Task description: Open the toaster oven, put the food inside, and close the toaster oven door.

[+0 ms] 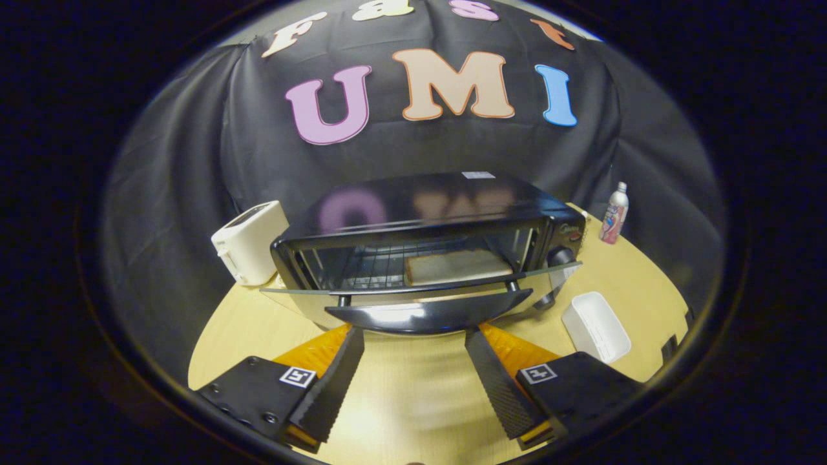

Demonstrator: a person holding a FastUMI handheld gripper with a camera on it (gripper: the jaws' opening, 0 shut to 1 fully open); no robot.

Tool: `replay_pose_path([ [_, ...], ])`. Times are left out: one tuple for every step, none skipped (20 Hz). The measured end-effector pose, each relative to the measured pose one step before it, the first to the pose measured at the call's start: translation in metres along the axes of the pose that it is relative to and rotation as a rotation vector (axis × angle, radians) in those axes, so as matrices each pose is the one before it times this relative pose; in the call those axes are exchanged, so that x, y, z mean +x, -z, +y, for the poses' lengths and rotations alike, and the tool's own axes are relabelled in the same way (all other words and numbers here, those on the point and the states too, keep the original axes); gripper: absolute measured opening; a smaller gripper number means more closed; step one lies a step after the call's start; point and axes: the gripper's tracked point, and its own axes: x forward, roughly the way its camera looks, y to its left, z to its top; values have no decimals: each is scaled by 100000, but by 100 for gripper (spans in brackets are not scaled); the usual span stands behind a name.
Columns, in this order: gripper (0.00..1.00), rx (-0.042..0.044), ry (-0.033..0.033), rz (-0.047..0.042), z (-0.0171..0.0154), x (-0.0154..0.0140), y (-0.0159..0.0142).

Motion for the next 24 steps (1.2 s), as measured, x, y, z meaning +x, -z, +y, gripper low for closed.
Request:
replay_pose_path([
  [99,52,-430,-1017,149,413,-646],
  [99,-110,-406,-829,111,362,-646],
  [99,-33,-726,-763,180,291,-639],
  [100,394,-466,-1011,44,466,-618],
  [100,629,-204,-1204,9,343,-689],
  [100,1137,-49,-1347,-37,392,-659],
  [100,670,-1707,1948,240,427,539],
  [100,-744,-519,1008,201,-16,149],
  [100,-1744,598,383,-228,166,147],
  [100,-1367,243,-249,-122,-135,34],
  [100,-847,426,-529,-185,-163,-8],
  [100,-350,-198,-597,-108,-259,-73],
  [100,-125,-365,-231,-61,-250,3],
  [100,-326,-642,-420,-130,-465,-116],
  [100,-359,-696,-990,-123,-584,-264],
  [100,31,-759,-1609,-106,-682,-486],
  [100,853,-943,-2125,-20,-755,-581],
  [100,1415,-1048,-2437,17,-793,-945],
  [100,1178,-892,-2519,-41,-703,-1123],
  [100,441,24,-2545,-193,-664,-1397],
  [100,-283,926,-2467,-328,-608,-1560],
  [100,-572,1119,-1956,-333,-475,-1647],
  [100,-723,509,-1393,-184,-357,-1525],
  [100,-772,1334,-745,-430,-197,-1410],
])
